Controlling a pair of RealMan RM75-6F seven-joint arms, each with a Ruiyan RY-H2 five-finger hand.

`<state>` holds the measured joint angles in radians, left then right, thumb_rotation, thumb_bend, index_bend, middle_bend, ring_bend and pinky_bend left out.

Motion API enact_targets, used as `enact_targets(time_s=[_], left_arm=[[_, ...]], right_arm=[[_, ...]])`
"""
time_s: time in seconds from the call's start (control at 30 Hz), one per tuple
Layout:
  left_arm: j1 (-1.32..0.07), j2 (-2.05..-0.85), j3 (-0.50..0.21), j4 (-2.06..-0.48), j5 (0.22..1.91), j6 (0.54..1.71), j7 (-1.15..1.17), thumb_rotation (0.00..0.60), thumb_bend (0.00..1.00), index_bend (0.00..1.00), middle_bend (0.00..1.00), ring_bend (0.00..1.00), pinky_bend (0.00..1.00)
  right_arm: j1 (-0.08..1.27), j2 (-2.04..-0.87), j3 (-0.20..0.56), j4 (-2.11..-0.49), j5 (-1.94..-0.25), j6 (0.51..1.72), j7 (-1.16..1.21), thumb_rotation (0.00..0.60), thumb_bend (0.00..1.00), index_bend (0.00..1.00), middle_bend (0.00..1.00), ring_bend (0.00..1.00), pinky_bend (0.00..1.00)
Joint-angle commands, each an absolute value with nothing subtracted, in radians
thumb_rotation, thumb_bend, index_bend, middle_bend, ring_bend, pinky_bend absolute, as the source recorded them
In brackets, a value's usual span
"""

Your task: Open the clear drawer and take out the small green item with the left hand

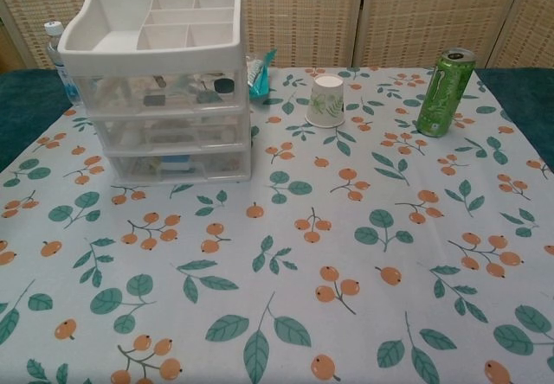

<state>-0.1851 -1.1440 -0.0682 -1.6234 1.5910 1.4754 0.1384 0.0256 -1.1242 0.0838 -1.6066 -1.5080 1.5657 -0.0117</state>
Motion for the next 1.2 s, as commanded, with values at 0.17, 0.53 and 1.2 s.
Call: enact_targets(time_s=[0.17,0.53,1.2], left_arm=[[-0.243,-1.149,-0.073,-1.611,1.645,1.436,0.087,0.600,0.31,0.25,0.54,0.55,0.58],[-0.375,-1.210,-0.050,-1.585,1.713,1.289,-0.027,0.600,0.53,0.27,0.83,0.83,0.96],[-0.551,-1.383,-0.085,-1.580,1.590,1.069,-0.176,0.600,0.63,0.04,0.90,0.92,1.00]], right_arm=[[0.038,-1.093,0.104,-1.648,-1.492,1.556,-0.034,0.600,0.33,0.00,0.00,0.03,0.06],[0.043,-1.084,0.122,-1.667,-1.470,1.557,-0.036,0.600,0.33,0.00,0.00,0.03,0.06],[0.035,-1.098,0.103,-1.674,-1.449,1.532,-0.033,0.600,0.33,0.00,0.00,0.03,0.06]])
